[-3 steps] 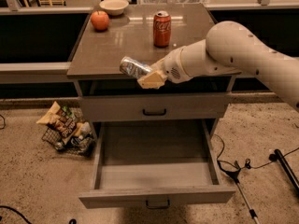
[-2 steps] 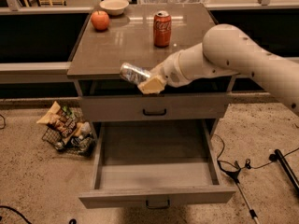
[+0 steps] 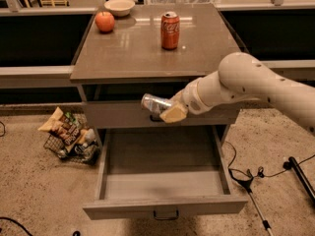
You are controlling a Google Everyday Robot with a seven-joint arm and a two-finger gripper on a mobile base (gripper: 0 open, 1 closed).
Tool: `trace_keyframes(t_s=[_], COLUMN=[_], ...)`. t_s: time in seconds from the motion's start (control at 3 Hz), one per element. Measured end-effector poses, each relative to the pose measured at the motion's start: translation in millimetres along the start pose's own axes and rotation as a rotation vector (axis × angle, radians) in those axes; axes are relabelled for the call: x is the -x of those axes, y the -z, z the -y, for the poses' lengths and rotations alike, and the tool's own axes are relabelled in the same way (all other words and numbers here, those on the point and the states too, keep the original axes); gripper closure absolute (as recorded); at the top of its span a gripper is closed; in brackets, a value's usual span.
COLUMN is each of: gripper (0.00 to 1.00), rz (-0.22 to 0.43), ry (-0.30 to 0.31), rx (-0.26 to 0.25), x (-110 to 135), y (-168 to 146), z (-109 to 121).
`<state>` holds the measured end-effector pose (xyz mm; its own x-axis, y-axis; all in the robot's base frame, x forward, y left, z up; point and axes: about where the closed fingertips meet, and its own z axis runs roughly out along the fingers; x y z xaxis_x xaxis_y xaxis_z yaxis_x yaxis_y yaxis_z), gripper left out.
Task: Place redbull can into middle drawer
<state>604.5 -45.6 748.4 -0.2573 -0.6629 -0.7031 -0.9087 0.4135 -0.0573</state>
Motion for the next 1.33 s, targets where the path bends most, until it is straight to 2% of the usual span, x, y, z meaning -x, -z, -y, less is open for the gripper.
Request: trace_keyframes(t_s=[0.33, 0.67, 1.33], gripper=[1.00, 1.00, 1.00], rz=[0.002, -0.005, -0.020], ry=[-0.031, -0.053, -0.057], rx=[0.034, 0.093, 0.094], x=[-35, -59, -70], y=[-7, -19, -27], z=[0, 1, -2])
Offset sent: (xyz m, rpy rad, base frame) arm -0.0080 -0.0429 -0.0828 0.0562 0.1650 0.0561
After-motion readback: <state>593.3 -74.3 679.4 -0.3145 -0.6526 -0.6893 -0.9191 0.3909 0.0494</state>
